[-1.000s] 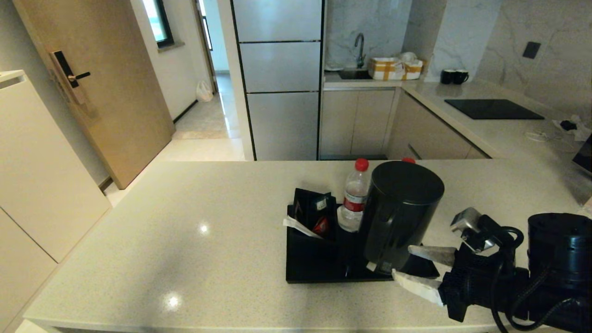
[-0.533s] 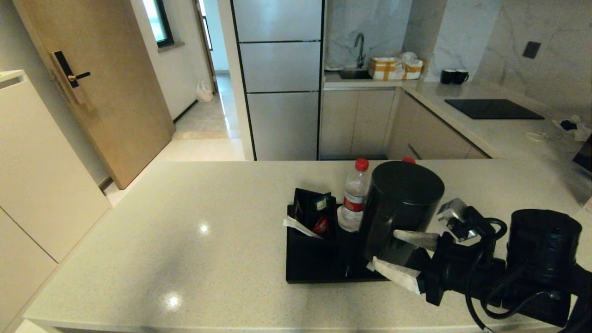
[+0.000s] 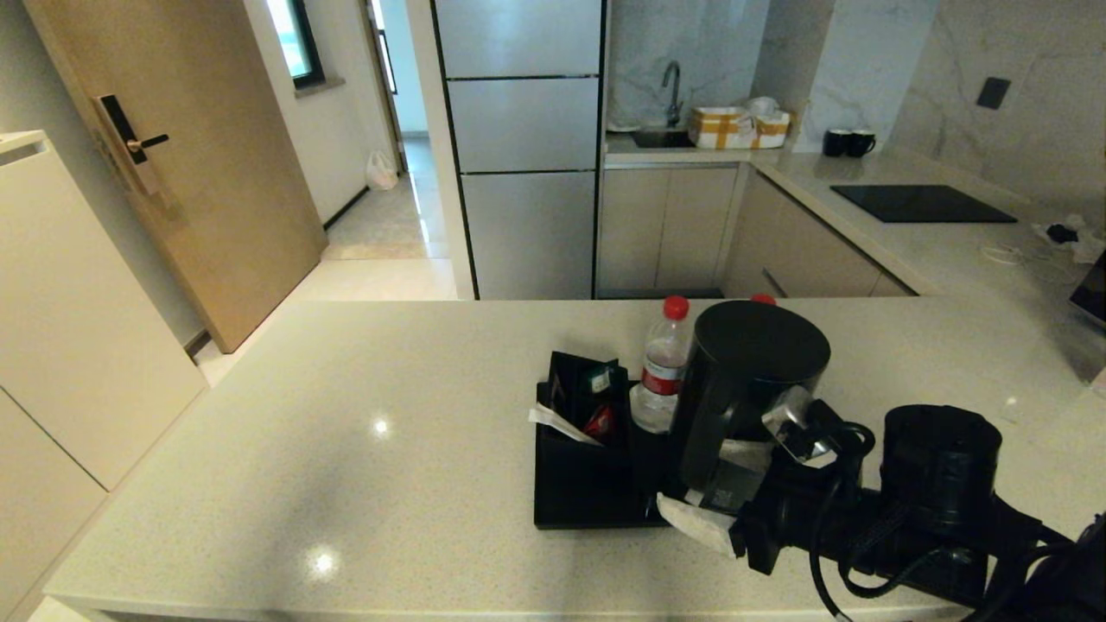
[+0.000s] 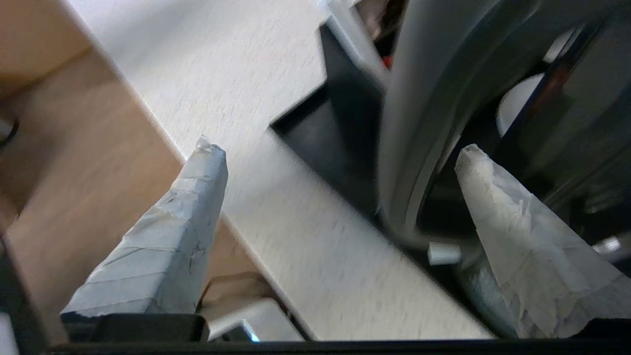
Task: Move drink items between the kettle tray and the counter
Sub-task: Pick up the kettle
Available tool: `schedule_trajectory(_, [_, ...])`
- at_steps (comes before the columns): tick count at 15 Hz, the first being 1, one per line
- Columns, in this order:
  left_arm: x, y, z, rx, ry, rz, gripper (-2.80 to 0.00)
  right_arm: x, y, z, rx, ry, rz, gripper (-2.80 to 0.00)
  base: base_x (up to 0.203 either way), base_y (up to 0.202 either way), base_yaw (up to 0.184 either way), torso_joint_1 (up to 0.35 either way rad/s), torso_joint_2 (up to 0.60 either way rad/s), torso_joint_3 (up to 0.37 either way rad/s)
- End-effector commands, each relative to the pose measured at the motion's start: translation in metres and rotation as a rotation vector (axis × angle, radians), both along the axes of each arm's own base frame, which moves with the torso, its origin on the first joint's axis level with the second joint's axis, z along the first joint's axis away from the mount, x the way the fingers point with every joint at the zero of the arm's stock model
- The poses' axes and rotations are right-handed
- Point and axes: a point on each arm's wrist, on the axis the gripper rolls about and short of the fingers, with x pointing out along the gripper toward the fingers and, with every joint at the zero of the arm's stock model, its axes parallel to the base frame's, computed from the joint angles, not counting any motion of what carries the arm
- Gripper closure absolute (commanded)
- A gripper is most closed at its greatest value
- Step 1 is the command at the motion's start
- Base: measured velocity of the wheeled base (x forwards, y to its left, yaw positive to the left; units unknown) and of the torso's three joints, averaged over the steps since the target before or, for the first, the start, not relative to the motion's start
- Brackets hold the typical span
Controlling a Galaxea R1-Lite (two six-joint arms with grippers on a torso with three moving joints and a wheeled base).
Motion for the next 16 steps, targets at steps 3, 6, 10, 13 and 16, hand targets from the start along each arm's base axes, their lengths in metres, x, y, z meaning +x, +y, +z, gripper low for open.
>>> schedule_trajectory(3, [0.0, 0.0, 0.0, 0.0, 0.002, 0.0, 0.0, 0.014, 0.008, -0.001, 0.039, -0.029, -0.036, -2.8, 0.0, 0.0, 0.0, 0.0, 0.0, 0.0])
schedule_trajectory(6, [0.0, 0.0, 0.0, 0.0, 0.002, 0.0, 0.0, 0.018, 0.009, -0.001, 0.037, -0.043, -0.078, -2.8, 0.0, 0.0, 0.0, 0.0, 0.0, 0.0])
schedule_trajectory(10, [0.0, 0.0, 0.0, 0.0, 0.002, 0.0, 0.0, 0.02, 0.01, -0.004, 0.027, -0.039, -0.095, -2.8, 0.0, 0.0, 0.0, 0.0, 0.0, 0.0])
schedule_trajectory(13, [0.0, 0.0, 0.0, 0.0, 0.001, 0.0, 0.0, 0.019, 0.009, -0.007, 0.011, -0.032, -0.104, 0.0, 0.0, 0.0, 0.0, 0.0, 0.0, 0.0])
schedule_trajectory(16, [0.0, 0.0, 0.0, 0.0, 0.002, 0.0, 0.0, 0.02, 0.01, -0.006, 0.039, -0.063, -0.107, 0.0, 0.0, 0.0, 0.0, 0.0, 0.0, 0.0])
